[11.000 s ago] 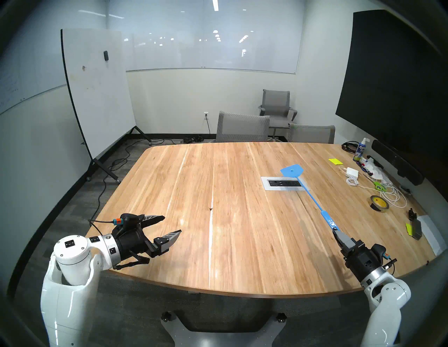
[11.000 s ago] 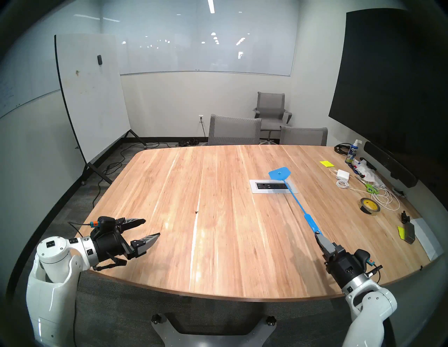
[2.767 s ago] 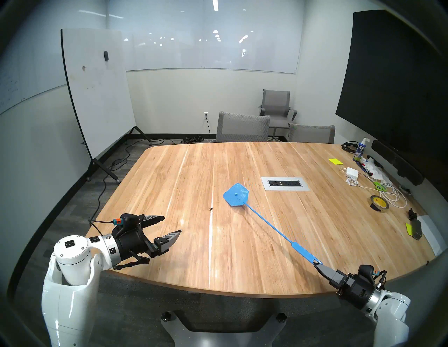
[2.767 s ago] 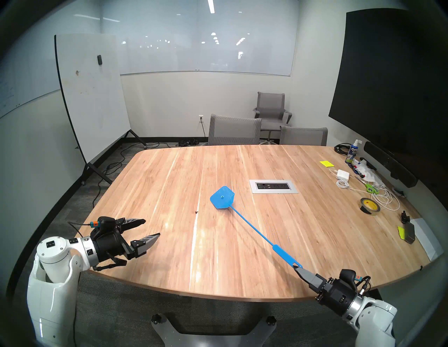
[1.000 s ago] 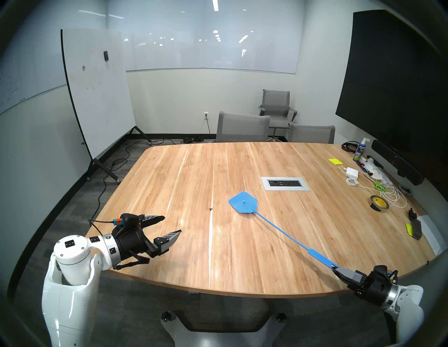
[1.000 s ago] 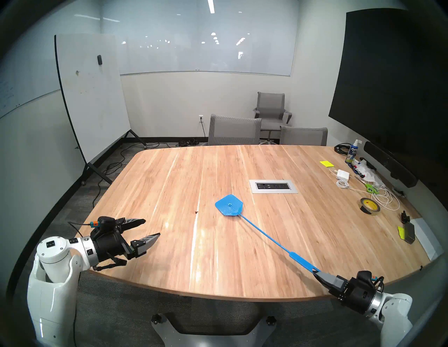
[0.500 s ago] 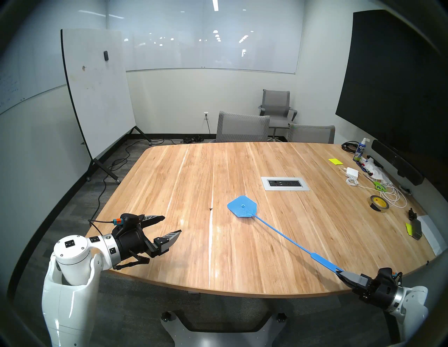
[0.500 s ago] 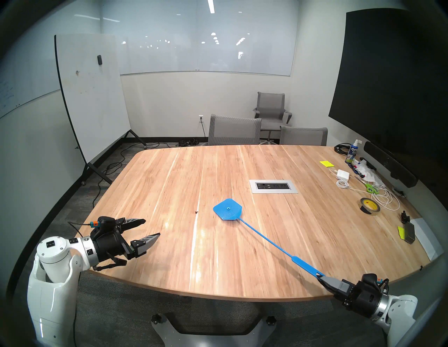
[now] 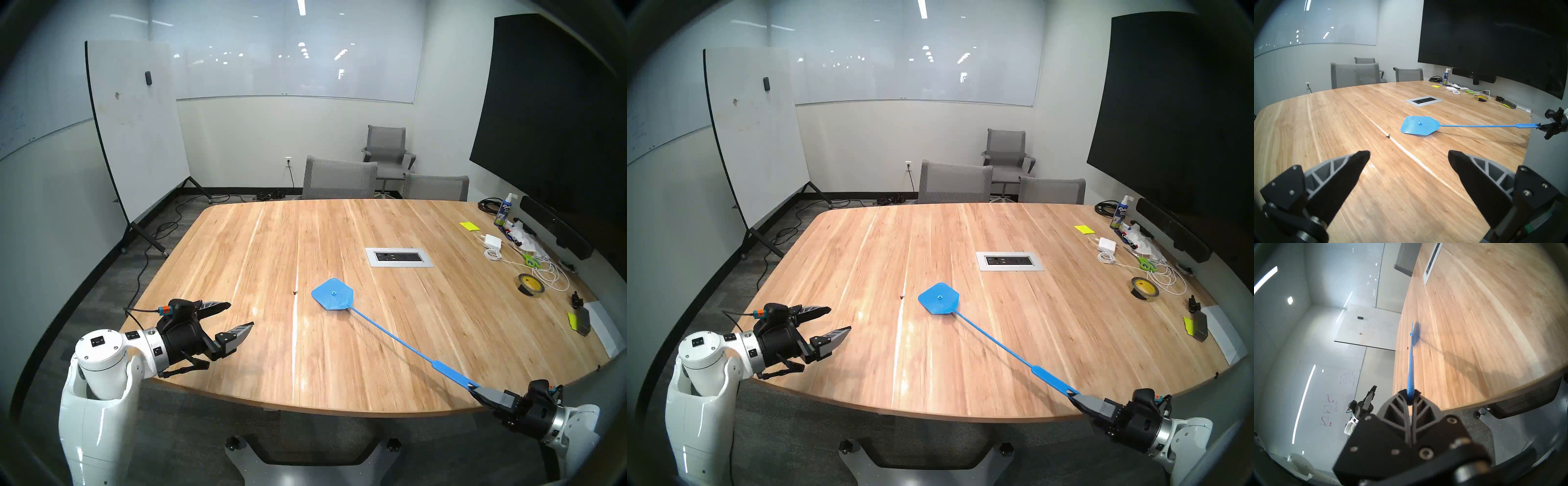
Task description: Swat a bug on table
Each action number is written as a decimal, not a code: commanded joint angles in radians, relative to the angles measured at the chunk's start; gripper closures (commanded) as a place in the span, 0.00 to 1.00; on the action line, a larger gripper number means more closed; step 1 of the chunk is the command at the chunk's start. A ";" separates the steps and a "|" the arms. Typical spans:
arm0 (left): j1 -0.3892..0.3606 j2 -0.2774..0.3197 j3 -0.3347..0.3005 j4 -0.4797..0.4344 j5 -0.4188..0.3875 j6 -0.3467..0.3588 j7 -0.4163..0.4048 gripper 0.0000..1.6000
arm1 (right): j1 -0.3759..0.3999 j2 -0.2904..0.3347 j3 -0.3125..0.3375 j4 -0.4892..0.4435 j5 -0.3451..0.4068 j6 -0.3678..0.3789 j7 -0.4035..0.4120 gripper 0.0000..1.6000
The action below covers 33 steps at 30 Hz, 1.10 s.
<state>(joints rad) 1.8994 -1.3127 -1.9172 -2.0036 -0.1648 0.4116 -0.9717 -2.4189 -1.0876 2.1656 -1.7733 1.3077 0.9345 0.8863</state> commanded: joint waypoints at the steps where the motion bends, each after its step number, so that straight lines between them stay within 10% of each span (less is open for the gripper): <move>1: -0.001 0.001 0.000 -0.016 -0.001 0.002 -0.002 0.00 | -0.042 -0.022 0.004 -0.050 -0.003 -0.030 0.071 1.00; 33: -0.003 -0.002 -0.001 -0.015 0.003 0.002 -0.005 0.00 | -0.088 0.002 0.067 -0.039 0.124 0.025 0.095 1.00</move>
<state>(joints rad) 1.8983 -1.3163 -1.9192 -2.0035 -0.1608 0.4122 -0.9753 -2.4948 -1.0979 2.2100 -1.8060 1.3640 0.9549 0.8742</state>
